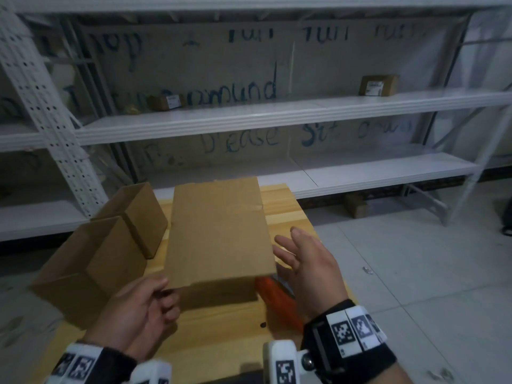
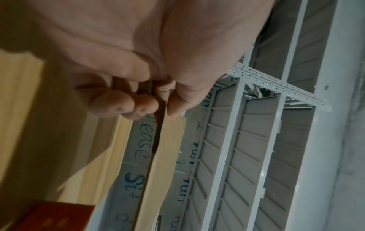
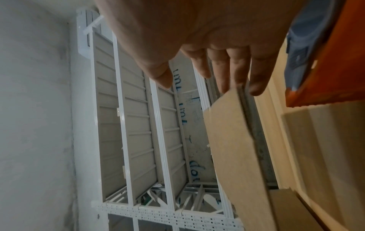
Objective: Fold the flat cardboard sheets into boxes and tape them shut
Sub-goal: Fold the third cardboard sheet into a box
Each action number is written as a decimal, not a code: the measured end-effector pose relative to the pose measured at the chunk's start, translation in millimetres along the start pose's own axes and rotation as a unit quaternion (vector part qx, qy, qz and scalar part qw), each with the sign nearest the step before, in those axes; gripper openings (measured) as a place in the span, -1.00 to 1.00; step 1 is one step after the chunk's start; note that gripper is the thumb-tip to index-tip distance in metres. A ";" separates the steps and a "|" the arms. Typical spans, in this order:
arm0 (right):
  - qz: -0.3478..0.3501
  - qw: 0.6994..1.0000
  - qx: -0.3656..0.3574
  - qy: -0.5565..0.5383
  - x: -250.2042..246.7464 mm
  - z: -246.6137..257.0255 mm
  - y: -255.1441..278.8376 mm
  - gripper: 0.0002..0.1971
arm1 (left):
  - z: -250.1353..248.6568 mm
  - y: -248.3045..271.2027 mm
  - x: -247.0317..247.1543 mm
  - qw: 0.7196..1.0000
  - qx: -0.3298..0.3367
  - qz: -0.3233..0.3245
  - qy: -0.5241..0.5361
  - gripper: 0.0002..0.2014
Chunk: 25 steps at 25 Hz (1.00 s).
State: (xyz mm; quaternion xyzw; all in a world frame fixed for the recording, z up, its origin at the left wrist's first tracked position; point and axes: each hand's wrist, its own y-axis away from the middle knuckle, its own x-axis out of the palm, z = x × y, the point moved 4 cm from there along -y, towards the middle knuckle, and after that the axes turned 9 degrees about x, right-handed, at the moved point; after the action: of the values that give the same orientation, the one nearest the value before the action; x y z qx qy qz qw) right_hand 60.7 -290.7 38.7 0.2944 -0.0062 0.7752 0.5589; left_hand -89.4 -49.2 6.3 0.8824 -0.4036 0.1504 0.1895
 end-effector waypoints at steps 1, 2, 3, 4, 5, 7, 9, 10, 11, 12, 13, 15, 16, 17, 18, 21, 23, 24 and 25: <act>-0.002 1.000 -0.004 0.017 3.2 -4.3 0.4 -0.72 | 4.0 7.2 -3.1 1.000 0.013 -0.009 0.004 -0.73; -0.005 0.999 -0.014 0.040 5.2 -7.2 1.3 -0.69 | 8.3 11.0 -6.4 1.000 0.023 -0.013 0.003 -0.74; -0.014 0.997 -0.028 0.068 5.9 -10.1 1.6 -0.66 | 12.4 12.9 -9.1 1.000 0.025 -0.012 -0.002 -0.79; -0.021 0.995 -0.036 0.090 7.0 -12.3 2.6 -0.62 | 14.9 14.1 -10.2 1.000 0.022 -0.008 -0.006 -0.84; -0.022 0.994 -0.042 0.101 7.4 -14.2 3.1 -0.54 | 16.2 13.6 -12.1 1.000 0.017 -0.001 -0.009 -0.86; -0.035 0.993 -0.044 0.105 3.8 -17.5 1.8 -0.45 | 15.7 14.7 -14.3 1.000 0.000 0.019 -0.011 -0.81; -0.043 0.990 -0.047 0.122 2.9 -17.2 3.2 -0.62 | 13.2 18.0 -17.7 0.999 -0.026 0.046 -0.012 -0.65; -0.043 0.989 -0.048 0.134 3.8 -16.4 6.7 -0.72 | 11.0 21.6 -17.3 0.997 -0.041 0.066 -0.014 -0.54; -0.048 0.986 -0.048 0.150 3.9 -16.7 7.7 -0.77 | 7.6 26.9 -14.7 0.995 -0.053 0.084 -0.010 -0.39; -0.049 0.983 -0.049 0.168 3.3 -17.5 7.8 -0.75 | 5.4 30.4 -13.9 0.993 -0.060 0.099 -0.005 -0.20; -0.050 0.981 -0.050 0.181 3.4 -19.1 7.2 -0.72 | 3.9 31.7 -15.4 0.993 -0.061 0.097 -0.003 -0.05; -0.049 0.978 -0.051 0.195 3.8 -21.6 6.2 -0.68 | 2.6 32.3 -19.0 0.995 -0.048 0.090 -0.012 -0.13; -0.050 0.977 -0.051 0.199 4.4 -23.0 6.3 -0.68 | 0.7 33.3 -19.4 0.995 -0.039 0.087 -0.008 -0.31; -0.050 0.977 -0.052 0.201 4.9 -23.5 6.7 -0.68 | -2.2 36.2 -15.3 0.996 -0.034 0.085 0.001 -0.44; -0.049 0.976 -0.054 0.205 4.8 -24.6 5.8 -0.68 | -4.4 37.7 -11.5 0.996 -0.028 0.088 0.004 -0.48; -0.026 0.970 -0.061 0.235 9.6 -27.1 9.2 -0.69 | -8.1 35.1 -8.5 0.998 0.022 0.064 0.005 -0.49; -0.006 0.964 -0.068 0.255 16.3 -30.0 13.6 -0.68 | -7.2 31.8 -12.9 0.998 0.050 0.033 0.004 -0.39; -0.001 0.962 -0.073 0.261 20.3 -31.5 15.9 -0.68 | -5.3 30.4 -17.2 0.998 0.055 0.027 -0.001 -0.23; -0.002 0.961 -0.079 0.264 23.7 -31.9 19.5 -0.68 | -4.3 30.1 -18.7 0.998 0.052 0.030 -0.006 0.02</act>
State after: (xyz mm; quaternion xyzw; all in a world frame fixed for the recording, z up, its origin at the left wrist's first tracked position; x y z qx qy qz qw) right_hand 24.7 -266.7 29.6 0.0346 0.0810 0.8214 0.5635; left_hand -124.8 -53.1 8.7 0.8793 -0.4226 0.1717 0.1365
